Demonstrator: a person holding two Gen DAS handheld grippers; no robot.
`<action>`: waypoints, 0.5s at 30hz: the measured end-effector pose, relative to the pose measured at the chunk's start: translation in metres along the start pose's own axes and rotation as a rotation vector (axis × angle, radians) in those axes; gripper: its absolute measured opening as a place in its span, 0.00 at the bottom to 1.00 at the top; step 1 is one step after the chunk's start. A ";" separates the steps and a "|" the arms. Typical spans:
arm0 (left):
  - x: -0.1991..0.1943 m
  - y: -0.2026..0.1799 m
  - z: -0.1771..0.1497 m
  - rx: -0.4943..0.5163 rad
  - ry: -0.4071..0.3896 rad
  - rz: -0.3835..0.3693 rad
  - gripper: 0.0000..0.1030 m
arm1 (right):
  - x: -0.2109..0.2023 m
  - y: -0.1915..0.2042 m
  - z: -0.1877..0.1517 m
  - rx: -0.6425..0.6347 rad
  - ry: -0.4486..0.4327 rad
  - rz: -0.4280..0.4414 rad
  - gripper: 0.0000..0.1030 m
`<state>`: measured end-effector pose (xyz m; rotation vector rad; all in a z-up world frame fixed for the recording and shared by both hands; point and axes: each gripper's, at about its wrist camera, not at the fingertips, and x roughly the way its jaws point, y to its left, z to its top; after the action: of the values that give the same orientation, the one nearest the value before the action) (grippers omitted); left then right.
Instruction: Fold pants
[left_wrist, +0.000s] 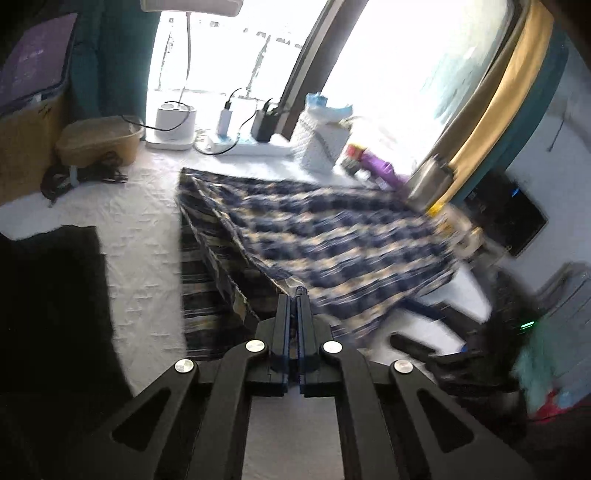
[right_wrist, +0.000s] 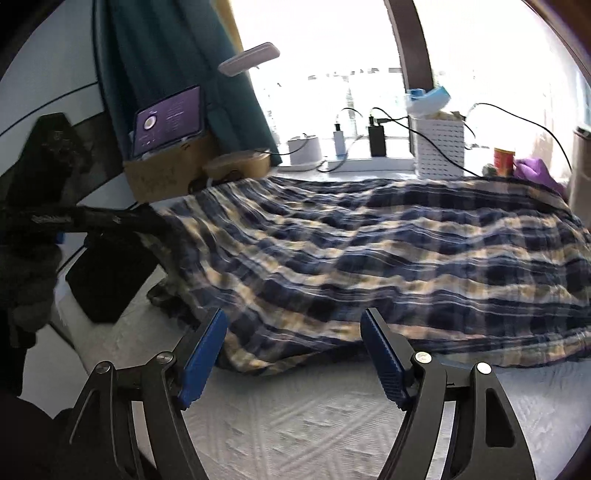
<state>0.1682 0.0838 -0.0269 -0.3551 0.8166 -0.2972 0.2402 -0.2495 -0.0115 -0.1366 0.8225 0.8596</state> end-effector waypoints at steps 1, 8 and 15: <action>-0.001 0.001 0.001 -0.016 -0.004 -0.017 0.01 | -0.001 -0.003 -0.001 0.005 0.000 -0.003 0.74; 0.013 0.057 -0.027 -0.192 0.062 0.111 0.01 | 0.009 -0.017 -0.005 0.029 0.071 0.008 0.74; 0.023 0.076 -0.052 -0.197 0.128 0.196 0.01 | 0.021 -0.018 -0.005 0.039 0.128 0.000 0.74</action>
<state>0.1532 0.1333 -0.1063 -0.4395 1.0021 -0.0565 0.2579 -0.2508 -0.0328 -0.1592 0.9584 0.8405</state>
